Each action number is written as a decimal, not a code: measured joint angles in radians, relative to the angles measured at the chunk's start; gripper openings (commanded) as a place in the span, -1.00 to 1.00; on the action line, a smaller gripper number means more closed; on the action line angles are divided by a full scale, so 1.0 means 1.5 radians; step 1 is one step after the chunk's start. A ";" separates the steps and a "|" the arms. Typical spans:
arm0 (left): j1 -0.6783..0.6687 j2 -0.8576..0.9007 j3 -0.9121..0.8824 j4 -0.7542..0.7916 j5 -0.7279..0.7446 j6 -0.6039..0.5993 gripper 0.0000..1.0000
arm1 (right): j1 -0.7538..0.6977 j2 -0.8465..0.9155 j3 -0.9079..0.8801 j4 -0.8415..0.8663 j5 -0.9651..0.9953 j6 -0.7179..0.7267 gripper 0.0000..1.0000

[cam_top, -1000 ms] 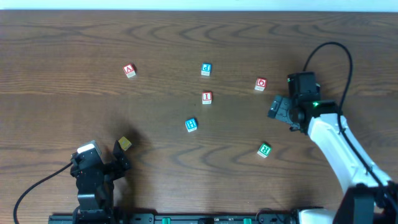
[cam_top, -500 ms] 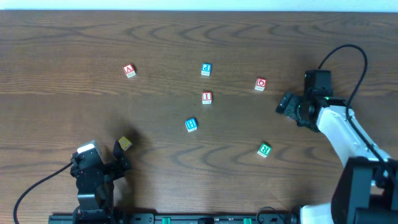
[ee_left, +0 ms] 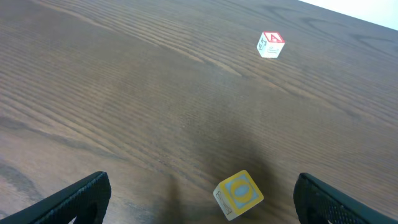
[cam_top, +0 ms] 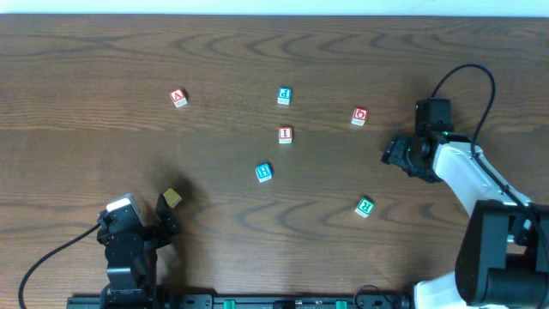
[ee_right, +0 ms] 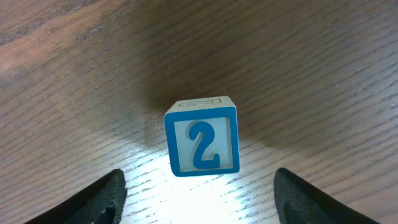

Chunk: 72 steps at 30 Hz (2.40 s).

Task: Spell out Ai2
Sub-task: 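Lower the right gripper and grasp the blue-bordered 2 block, then carry the 2 block left toward the placed I block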

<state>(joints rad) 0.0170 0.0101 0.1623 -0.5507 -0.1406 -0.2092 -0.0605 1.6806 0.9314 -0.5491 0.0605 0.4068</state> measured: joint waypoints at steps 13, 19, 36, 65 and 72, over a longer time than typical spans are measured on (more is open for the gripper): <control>0.000 0.000 0.000 0.000 0.000 0.000 0.91 | 0.000 0.011 0.000 0.025 0.024 -0.012 0.06; 0.000 0.000 0.000 0.000 0.000 0.000 0.91 | 0.000 0.013 0.001 0.025 0.031 -0.014 -0.13; 0.000 0.000 0.000 0.000 0.000 0.000 0.91 | 0.000 0.013 0.001 0.026 0.035 -0.014 -0.46; 0.000 0.000 0.000 0.000 0.000 0.000 0.91 | 0.053 0.014 0.145 -0.095 -0.027 -0.035 -0.97; 0.000 0.000 0.000 0.000 0.000 0.000 0.91 | 0.174 0.014 0.190 -0.103 -0.031 -0.038 -0.97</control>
<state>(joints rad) 0.0170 0.0101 0.1623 -0.5507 -0.1410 -0.2092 0.2001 1.7016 1.2167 -0.7036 0.0143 0.3504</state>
